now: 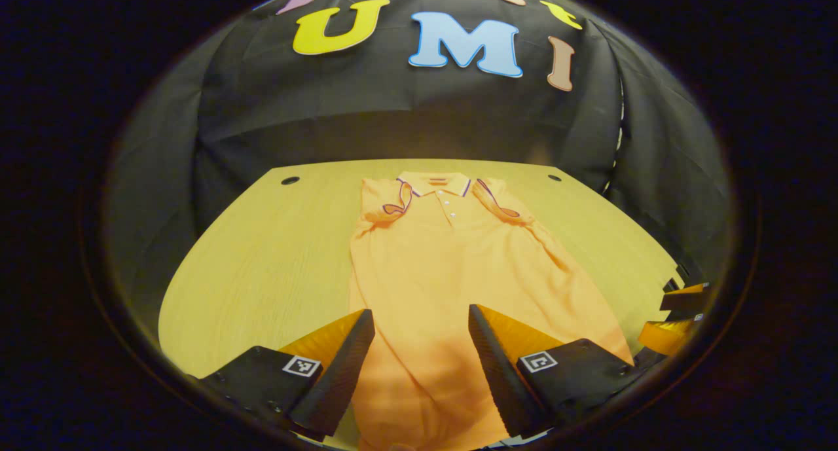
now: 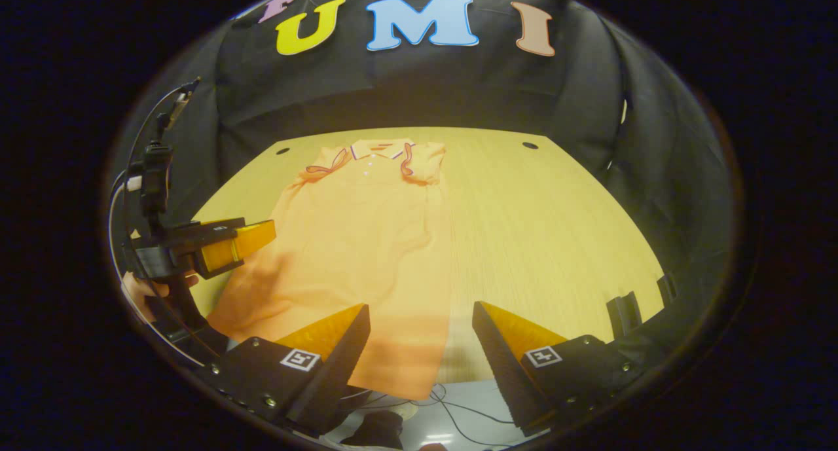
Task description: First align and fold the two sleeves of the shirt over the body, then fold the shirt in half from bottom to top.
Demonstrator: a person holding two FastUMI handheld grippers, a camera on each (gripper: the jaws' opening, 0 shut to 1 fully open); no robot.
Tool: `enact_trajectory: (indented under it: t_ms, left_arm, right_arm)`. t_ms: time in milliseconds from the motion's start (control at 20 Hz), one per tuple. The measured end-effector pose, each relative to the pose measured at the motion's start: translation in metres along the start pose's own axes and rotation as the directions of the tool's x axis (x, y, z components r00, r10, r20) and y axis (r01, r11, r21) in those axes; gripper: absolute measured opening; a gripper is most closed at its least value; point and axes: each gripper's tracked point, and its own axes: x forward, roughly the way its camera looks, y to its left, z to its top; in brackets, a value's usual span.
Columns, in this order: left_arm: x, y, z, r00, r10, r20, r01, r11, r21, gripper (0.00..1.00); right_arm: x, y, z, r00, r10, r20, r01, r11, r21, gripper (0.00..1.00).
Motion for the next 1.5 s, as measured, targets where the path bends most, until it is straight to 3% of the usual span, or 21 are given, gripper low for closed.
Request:
enact_trajectory:
  t_ms: [650,1000,1250,1350,1400,1500]
  left_arm:
    - [-0.081,0.011,-0.093,0.996,0.003,-0.086,-0.004,1.000,-0.016,0.96]
    - [-0.080,0.013,-0.122,0.993,0.015,-0.120,-0.020,0.999,-0.040,0.96]
    - [-0.073,0.017,-0.119,0.993,0.033,-0.115,-0.036,0.999,-0.026,0.95]
    - [-0.070,0.016,-0.120,0.992,0.037,-0.121,-0.038,0.999,-0.006,0.95]
    - [-0.069,0.019,-0.120,0.990,0.052,-0.127,-0.051,0.999,0.012,0.95]
    - [-0.066,0.023,-0.120,0.989,0.072,-0.128,-0.067,0.997,0.047,0.71]
  right_arm:
    - [0.016,0.006,-0.063,0.994,0.003,-0.105,-0.005,1.000,-0.022,0.98]
    - [0.022,0.010,-0.073,0.994,-0.001,-0.110,-0.002,1.000,-0.031,0.98]
    - [0.023,0.011,-0.073,0.995,0.013,-0.098,-0.016,0.999,-0.031,0.98]
    - [0.024,0.011,-0.072,0.995,0.020,-0.094,-0.023,0.999,-0.034,0.82]
    - [0.025,0.010,-0.072,0.996,0.014,-0.091,-0.016,1.000,-0.022,0.68]
    - [0.026,0.008,-0.070,0.996,0.009,-0.088,-0.008,1.000,0.011,0.41]
